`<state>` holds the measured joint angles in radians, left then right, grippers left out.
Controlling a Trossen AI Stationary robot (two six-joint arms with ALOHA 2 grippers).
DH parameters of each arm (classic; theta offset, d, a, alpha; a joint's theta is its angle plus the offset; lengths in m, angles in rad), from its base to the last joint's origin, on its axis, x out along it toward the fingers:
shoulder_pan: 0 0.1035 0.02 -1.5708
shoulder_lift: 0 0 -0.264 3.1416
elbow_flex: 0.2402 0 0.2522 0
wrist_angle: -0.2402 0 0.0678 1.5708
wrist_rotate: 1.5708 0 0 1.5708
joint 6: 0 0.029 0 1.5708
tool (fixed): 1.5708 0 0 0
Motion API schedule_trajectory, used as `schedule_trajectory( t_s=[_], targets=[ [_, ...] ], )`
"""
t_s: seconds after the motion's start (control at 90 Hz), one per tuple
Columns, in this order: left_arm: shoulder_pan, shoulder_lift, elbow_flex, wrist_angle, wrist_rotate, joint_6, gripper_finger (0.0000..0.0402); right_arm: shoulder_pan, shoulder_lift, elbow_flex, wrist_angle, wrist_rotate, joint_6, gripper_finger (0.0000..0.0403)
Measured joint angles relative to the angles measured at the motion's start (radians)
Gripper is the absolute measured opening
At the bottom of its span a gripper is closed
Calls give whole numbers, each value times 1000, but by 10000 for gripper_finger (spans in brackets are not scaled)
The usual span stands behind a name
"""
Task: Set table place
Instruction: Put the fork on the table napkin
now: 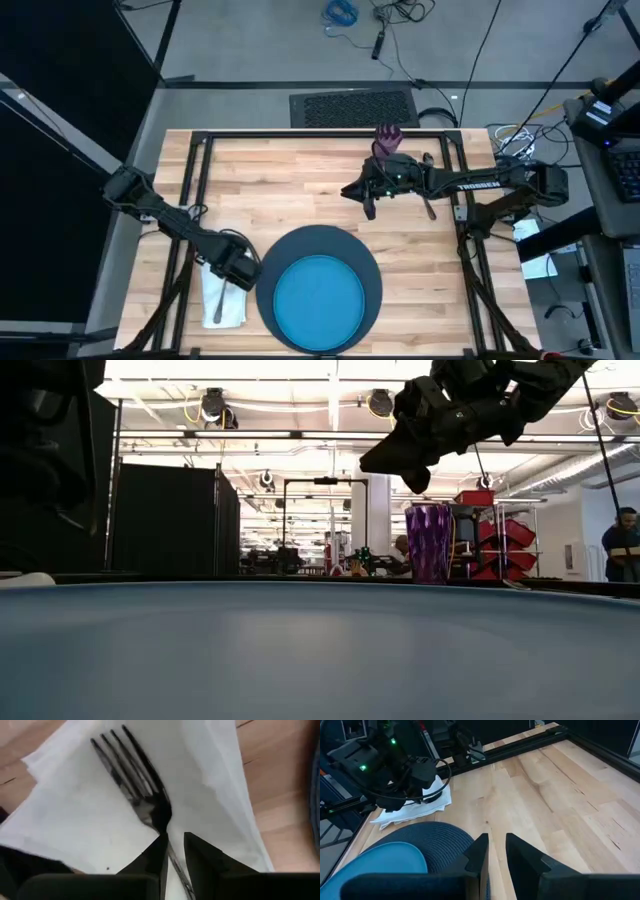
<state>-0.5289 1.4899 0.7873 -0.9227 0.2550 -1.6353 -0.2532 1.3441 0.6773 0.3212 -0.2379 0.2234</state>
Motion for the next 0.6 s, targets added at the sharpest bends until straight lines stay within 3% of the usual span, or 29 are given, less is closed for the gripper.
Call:
schedule_trajectory(
  t_s=[0.156,0.6],
  targets=[
    [0,0,20,-58,16,-7,47,0,0,0,4,0,0,52],
    [-34,0,-5,-7,40,21,47,0,0,0,-2,0,0,52]
  ],
)
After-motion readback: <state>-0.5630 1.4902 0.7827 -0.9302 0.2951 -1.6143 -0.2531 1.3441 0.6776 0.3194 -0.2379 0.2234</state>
